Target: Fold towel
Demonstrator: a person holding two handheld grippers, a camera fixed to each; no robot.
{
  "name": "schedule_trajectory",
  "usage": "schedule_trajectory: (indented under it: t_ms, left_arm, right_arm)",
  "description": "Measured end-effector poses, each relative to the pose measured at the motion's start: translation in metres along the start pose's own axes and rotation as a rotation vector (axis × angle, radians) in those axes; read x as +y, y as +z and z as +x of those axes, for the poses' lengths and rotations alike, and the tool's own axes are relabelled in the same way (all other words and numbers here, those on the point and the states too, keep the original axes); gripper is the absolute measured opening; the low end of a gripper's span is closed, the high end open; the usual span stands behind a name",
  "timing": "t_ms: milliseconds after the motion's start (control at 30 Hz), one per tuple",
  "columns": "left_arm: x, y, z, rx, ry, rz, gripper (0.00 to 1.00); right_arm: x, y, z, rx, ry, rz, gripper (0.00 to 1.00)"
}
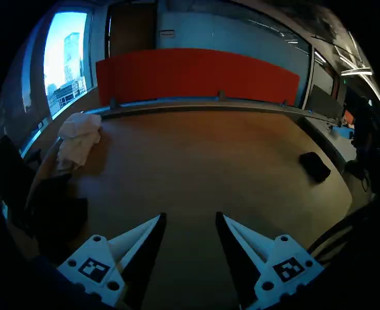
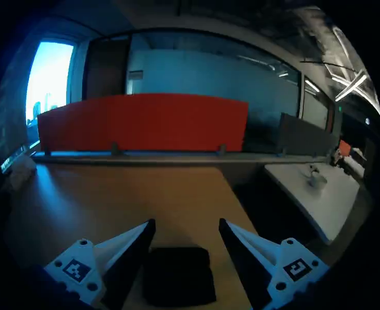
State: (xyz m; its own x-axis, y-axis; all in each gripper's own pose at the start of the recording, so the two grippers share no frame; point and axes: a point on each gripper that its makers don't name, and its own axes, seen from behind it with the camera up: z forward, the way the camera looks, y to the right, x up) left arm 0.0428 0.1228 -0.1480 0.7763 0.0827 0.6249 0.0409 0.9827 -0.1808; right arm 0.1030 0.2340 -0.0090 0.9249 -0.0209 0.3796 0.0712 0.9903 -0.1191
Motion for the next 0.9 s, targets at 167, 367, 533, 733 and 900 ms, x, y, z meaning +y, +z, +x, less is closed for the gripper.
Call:
schedule_trajectory:
  t_ms: [167,367,533,733,900]
  left_arm:
    - [-0.003,0.004,0.009,0.019,-0.004,0.004,0.7]
    - [-0.008,0.01,0.024,0.053,-0.004,0.013,0.7]
    - [-0.016,0.014,0.043,0.107,-0.004,0.03,0.69]
    - [-0.03,0.017,0.078,0.202,-0.035,0.049,0.7]
    - [-0.043,0.018,0.113,0.301,-0.054,0.06,0.7]
  right_arm:
    - [-0.006,-0.008,0.034,0.14,-0.005,-0.018,0.95]
    - [-0.018,-0.011,0.047,0.192,-0.015,-0.002,0.97]
    - [-0.028,-0.012,0.061,0.216,-0.038,0.0,0.97]
    - [-0.05,-0.016,0.075,0.24,-0.044,0.021,0.97]
    - [-0.077,-0.02,0.087,0.259,-0.035,0.044,0.97]
